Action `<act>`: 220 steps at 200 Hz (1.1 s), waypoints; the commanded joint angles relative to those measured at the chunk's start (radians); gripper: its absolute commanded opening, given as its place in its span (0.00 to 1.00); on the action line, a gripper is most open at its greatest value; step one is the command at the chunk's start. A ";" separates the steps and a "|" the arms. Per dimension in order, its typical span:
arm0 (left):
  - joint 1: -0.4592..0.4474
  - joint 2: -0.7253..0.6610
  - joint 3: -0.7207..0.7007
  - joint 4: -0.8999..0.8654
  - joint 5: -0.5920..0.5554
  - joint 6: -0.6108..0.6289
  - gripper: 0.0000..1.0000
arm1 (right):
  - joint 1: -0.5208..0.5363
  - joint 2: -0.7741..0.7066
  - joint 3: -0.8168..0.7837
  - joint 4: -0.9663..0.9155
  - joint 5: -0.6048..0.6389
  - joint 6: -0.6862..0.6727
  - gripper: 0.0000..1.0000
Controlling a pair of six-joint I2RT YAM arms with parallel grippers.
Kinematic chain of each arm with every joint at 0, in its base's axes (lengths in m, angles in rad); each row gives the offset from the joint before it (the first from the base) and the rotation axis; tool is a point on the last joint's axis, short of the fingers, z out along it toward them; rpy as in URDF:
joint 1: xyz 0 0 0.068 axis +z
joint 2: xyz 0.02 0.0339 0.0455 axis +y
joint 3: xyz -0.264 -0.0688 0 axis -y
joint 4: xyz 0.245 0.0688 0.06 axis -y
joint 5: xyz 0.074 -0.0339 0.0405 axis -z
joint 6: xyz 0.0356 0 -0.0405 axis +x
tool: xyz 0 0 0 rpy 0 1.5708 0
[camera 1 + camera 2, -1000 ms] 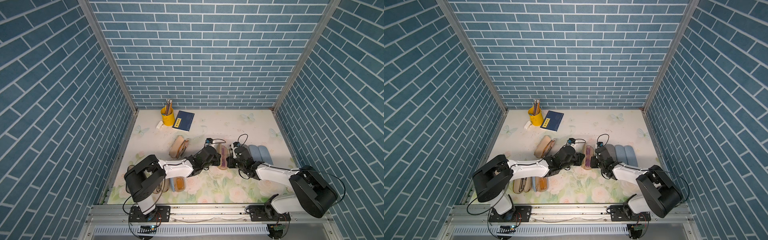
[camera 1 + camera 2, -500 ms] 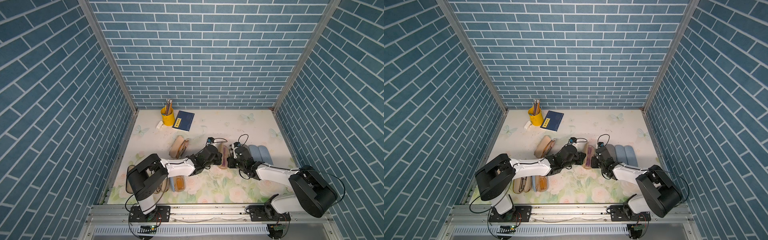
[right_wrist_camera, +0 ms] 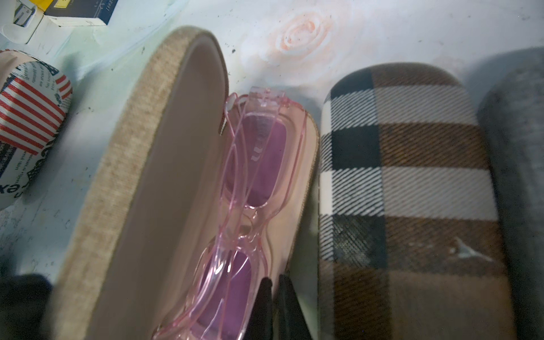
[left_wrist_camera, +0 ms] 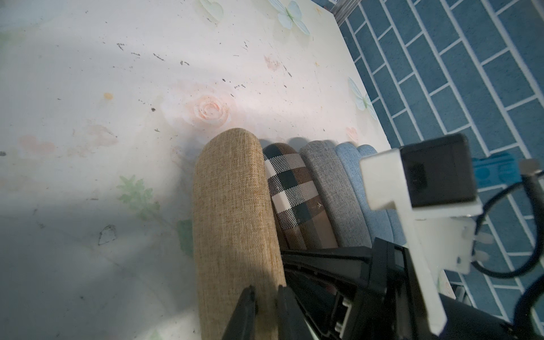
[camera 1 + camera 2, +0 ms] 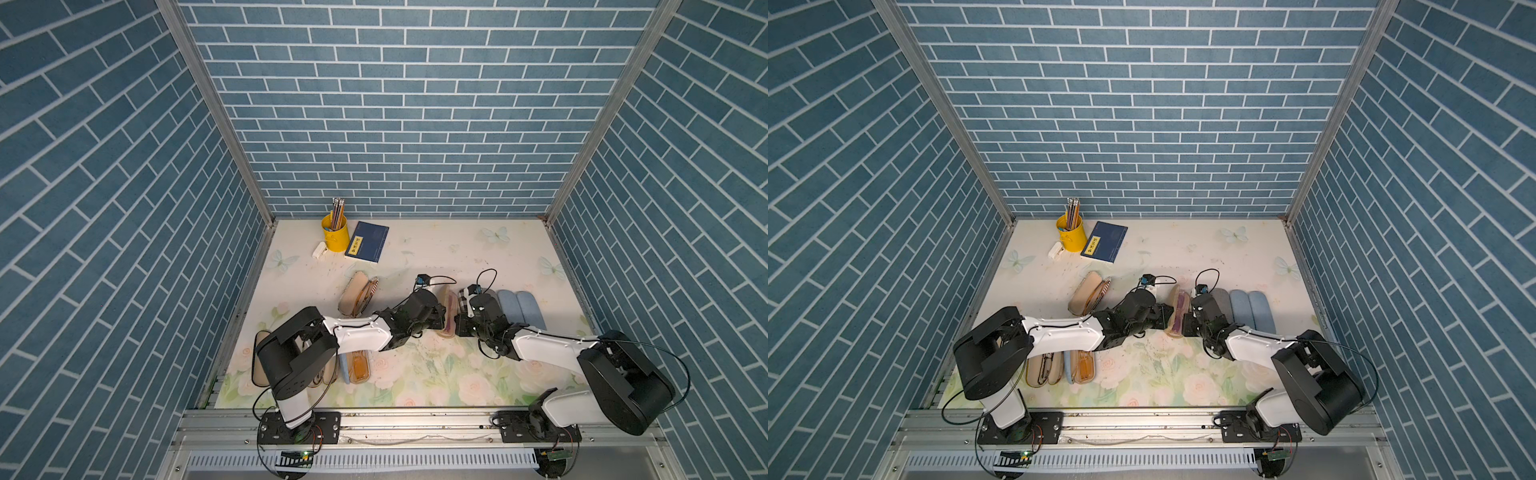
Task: Close the glasses case
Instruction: Close the glasses case at the center of the board.
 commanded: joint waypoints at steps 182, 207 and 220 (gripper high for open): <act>-0.026 0.081 0.006 -0.018 0.032 -0.008 0.18 | 0.001 0.009 0.031 0.001 0.000 -0.013 0.06; -0.025 0.082 0.004 -0.018 0.032 -0.007 0.18 | 0.001 0.010 0.034 -0.002 0.003 -0.014 0.06; -0.025 0.082 0.002 -0.017 0.032 -0.006 0.18 | 0.000 0.009 0.034 -0.002 0.002 -0.014 0.06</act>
